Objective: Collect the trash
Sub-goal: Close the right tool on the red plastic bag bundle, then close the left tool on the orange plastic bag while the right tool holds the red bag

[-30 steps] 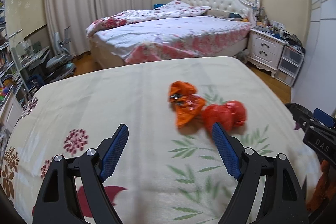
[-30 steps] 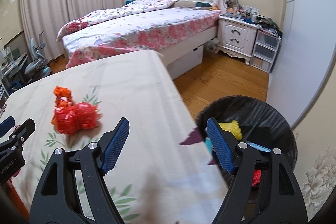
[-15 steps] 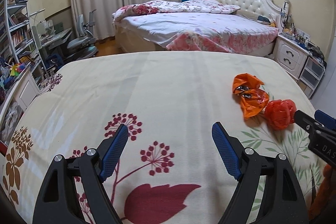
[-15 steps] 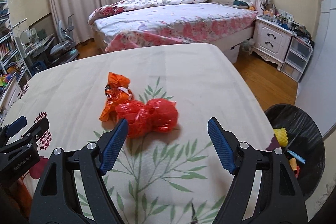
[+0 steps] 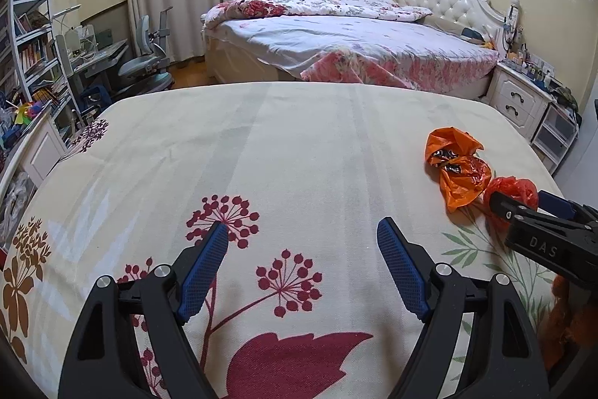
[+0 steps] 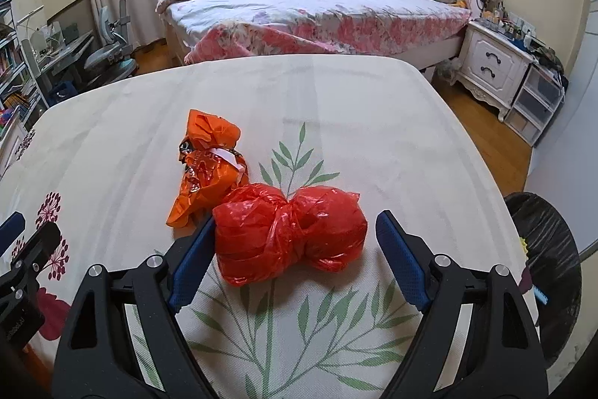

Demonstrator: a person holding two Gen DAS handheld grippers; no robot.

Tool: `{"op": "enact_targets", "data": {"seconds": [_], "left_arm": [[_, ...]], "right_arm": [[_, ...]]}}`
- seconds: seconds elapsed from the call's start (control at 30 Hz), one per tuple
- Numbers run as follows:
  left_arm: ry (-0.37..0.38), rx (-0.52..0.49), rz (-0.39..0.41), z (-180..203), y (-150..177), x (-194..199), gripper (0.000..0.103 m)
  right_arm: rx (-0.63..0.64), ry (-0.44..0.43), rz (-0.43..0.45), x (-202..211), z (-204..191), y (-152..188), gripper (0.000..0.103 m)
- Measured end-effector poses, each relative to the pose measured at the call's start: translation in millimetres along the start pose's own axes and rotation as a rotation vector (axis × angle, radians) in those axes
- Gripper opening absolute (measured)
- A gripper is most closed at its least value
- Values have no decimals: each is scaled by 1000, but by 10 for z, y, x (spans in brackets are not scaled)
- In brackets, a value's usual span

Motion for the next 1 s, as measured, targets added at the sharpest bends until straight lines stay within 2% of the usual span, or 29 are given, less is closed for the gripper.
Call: {"op": "enact_targets", "data": {"seconds": [0.17, 0.47, 0.63, 1.0], "left_arm": [[22, -11, -3, 118, -22, -27, 79], [76, -56, -8, 506, -74, -97, 79], [97, -82, -14, 713, -126, -175, 79], [134, -125, -12, 1080, -207, -290, 79]], "right_arm": [[17, 37, 12, 5, 81, -15, 71], [-45, 104, 10, 2, 591, -4, 71], [-71, 108, 2, -15, 790, 8, 71], [-86, 93, -4, -109, 958, -63, 71]]}}
Point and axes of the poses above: each gripper's, at about its wrist camera, not at the fingertips, and x roughly against the way its jaws point, z to its right, y to its underside, the point moved 2 cm from there along -x, roughly the way its jaws point
